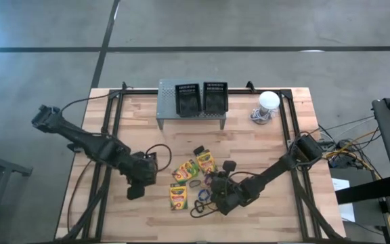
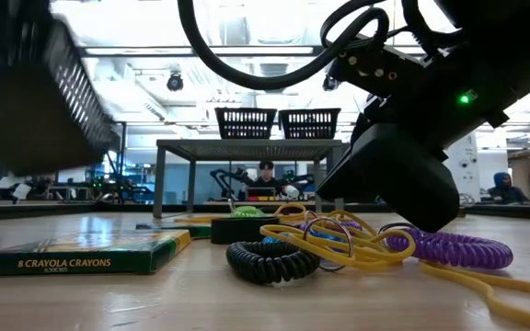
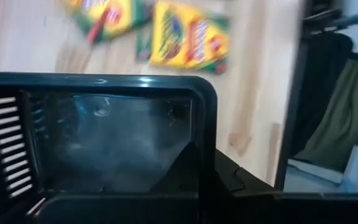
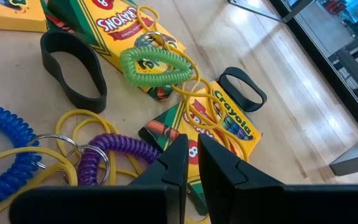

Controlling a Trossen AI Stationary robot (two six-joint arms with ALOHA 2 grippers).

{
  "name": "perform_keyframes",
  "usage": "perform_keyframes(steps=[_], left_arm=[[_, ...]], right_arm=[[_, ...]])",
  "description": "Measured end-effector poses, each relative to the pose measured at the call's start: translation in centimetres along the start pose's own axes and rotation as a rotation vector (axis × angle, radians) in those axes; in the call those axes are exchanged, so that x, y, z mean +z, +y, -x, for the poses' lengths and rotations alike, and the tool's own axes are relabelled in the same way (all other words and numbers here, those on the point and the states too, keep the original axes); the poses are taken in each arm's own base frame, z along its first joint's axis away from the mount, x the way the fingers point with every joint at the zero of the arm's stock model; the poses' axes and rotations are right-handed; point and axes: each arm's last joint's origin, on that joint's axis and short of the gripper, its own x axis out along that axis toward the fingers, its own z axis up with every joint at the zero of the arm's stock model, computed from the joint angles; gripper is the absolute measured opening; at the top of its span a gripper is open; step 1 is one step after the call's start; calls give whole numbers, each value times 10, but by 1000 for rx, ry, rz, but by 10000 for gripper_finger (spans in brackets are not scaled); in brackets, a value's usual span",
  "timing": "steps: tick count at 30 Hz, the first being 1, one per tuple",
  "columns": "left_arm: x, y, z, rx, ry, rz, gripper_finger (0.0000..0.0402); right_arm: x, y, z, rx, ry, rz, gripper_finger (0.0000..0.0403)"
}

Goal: Pick & Place Office Desk Supplies
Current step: Put the black bin on the shelf

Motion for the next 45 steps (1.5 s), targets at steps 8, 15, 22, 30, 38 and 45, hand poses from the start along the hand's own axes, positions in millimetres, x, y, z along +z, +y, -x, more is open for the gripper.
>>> perform_keyframes(steps=[8, 15, 22, 30, 38, 45], left_arm=[[19, -11, 68, 269, -171, -226, 3], [59, 31, 77, 491, -214, -335, 3], [101, 106, 59, 626, -66, -205, 3], [120, 149, 31, 657, 67, -196, 13], [125, 155, 23, 715, 105, -262, 17], [128, 162, 27, 730, 74, -242, 47]], right_arm=[[0, 0, 0, -1, -1, 8, 31], [0, -1, -1, -6, 0, 32, 31], [1, -2, -3, -10, 1, 31, 31], [1, -2, -3, -10, 1, 28, 31], [1, -2, -3, -9, 0, 25, 31], [1, -2, -3, -7, -1, 17, 31]])
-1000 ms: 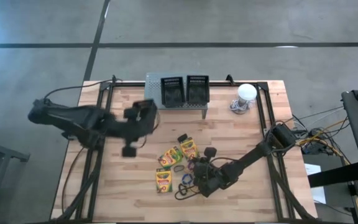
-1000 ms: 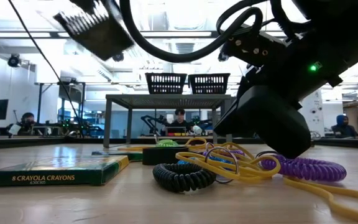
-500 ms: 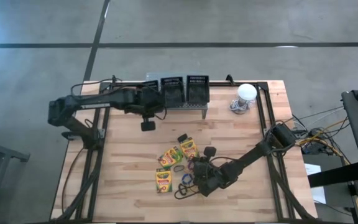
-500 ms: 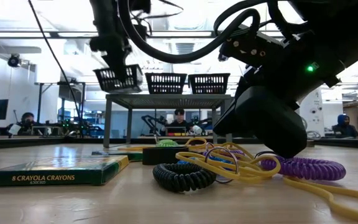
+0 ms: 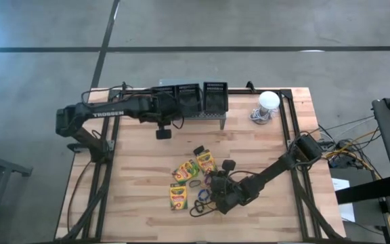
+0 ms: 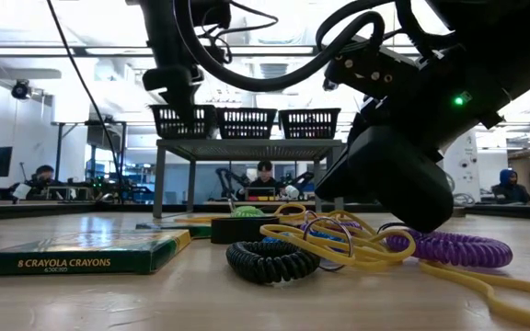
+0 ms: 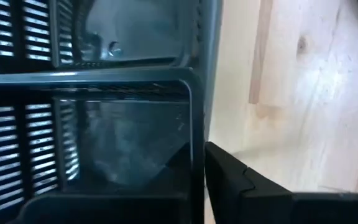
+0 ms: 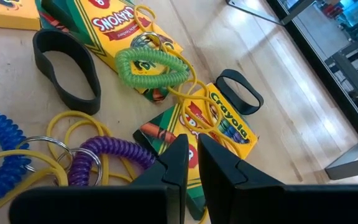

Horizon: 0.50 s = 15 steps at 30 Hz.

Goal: Pick & Place Office Desk Supplies
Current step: Put the black bin on the shelf, then put the green spring key chain into the right black bin

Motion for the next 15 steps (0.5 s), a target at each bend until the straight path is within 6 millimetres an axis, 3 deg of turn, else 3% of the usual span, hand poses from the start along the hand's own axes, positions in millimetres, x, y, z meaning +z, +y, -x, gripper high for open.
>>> perform_keyframes(steps=[8, 15], left_arm=[[6, 8, -1, 48, -62, -74, 122], [6, 10, 4, 75, -86, -117, 157]], right_arm=[[-1, 0, 0, 2, 2, -18, 31], [-1, 1, 0, 20, 12, -18, 31]])
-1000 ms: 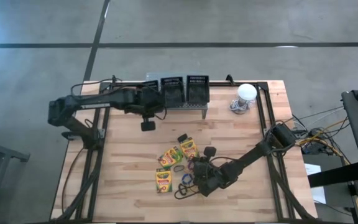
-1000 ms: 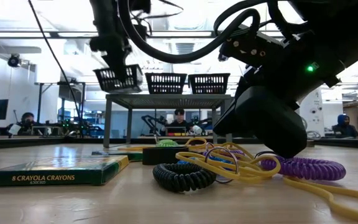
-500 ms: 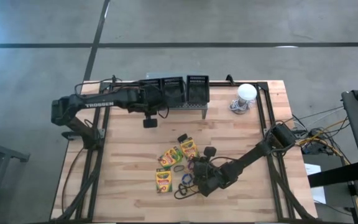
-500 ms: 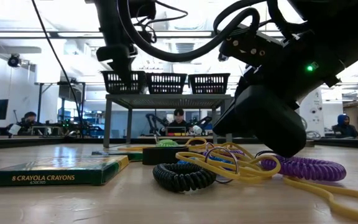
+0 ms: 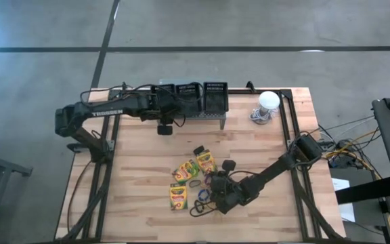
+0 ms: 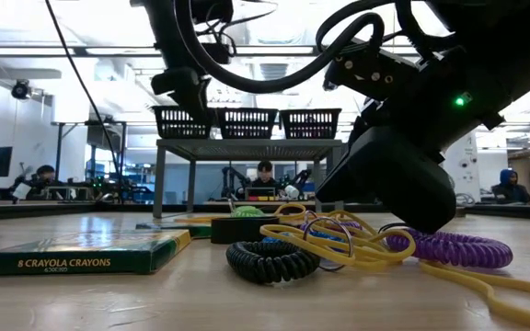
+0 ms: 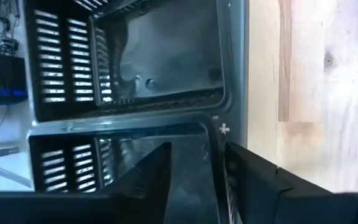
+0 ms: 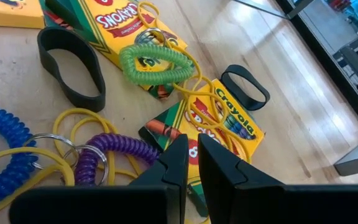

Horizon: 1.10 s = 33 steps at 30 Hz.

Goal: Pick & Place Office Desk Supplies
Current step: Put the green spring key chain into the right black bin

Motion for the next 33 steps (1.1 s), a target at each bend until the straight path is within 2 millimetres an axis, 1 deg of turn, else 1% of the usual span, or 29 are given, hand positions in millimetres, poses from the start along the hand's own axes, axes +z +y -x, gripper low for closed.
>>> perform_keyframes(steps=[2, 4, 7, 11, 14, 17, 19, 22, 25, 29, 31, 33], left_arm=[[-3, 2, 9, 6, -14, 23, 163], [-6, 2, 21, 16, -51, 63, 167], [-11, 1, 48, 30, -135, 132, 169], [-22, -7, 91, 22, -280, 218, 168], [-33, -22, 122, -27, -398, 231, 168], [-43, -48, 139, -105, -510, 187, 168], [-49, -70, 144, -161, -579, 149, 168], [-59, -110, 141, -257, -667, 113, 168], [-72, -156, 130, -312, -724, 78, 168], [-96, -210, 111, -308, -778, 55, 168], [-109, -229, 103, -310, -790, 89, 168], [-120, -243, 97, -335, -786, 152, 168]], right_arm=[[0, 0, 0, 0, 0, 0, 31], [0, 0, 0, 0, 0, 0, 31], [0, 0, 0, 1, 0, 0, 31], [0, 0, 0, -3, -1, -19, 31], [0, 0, -1, -4, -3, -28, 31], [0, 0, -1, -4, -6, -35, 31], [2, 0, -1, 1, -15, -50, 31], [4, 1, -1, 8, -32, -75, 31], [6, 2, -1, 13, -42, -90, 31], [6, 2, -3, 11, -42, -96, 31], [7, 1, -4, 11, -47, -108, 31], [8, 1, -5, 16, -59, -130, 31]])
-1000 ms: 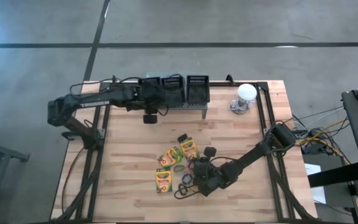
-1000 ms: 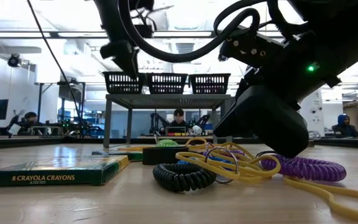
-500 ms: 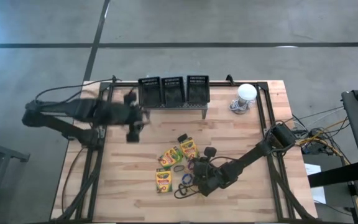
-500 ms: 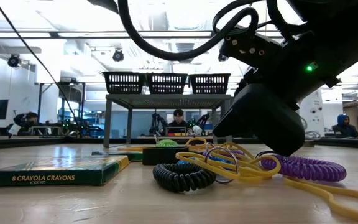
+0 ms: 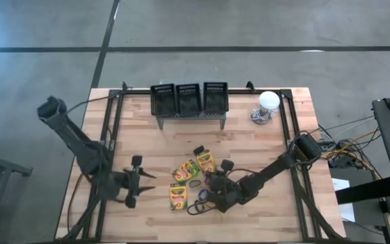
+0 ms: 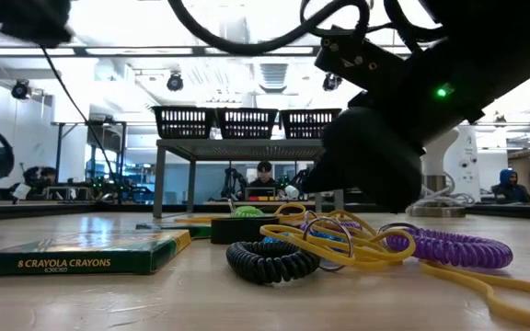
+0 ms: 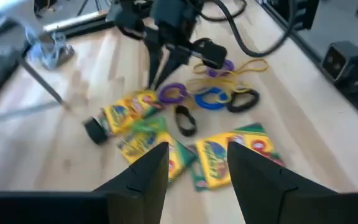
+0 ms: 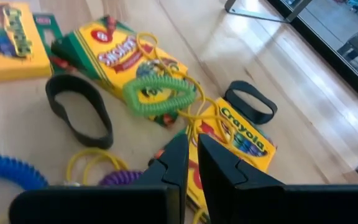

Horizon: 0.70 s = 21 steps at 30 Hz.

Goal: Pick & Place Office Desk Supplies
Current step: Put the green spring key chain into the right black bin

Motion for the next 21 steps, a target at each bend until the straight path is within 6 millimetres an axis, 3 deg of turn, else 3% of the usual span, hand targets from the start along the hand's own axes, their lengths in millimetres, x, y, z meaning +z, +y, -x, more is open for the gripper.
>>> perform_keyframes(steps=[9, 14, 21], left_arm=[[-44, -11, -10, 36, 99, 141, 167], [-48, -17, -19, 51, 88, 125, 167], [-49, -26, -32, 76, 42, 70, 167]], right_arm=[[1, 1, -2, 21, -25, -43, 31], [1, 2, -3, 51, -65, -95, 31], [2, 3, -6, 175, -115, -19, 31]])
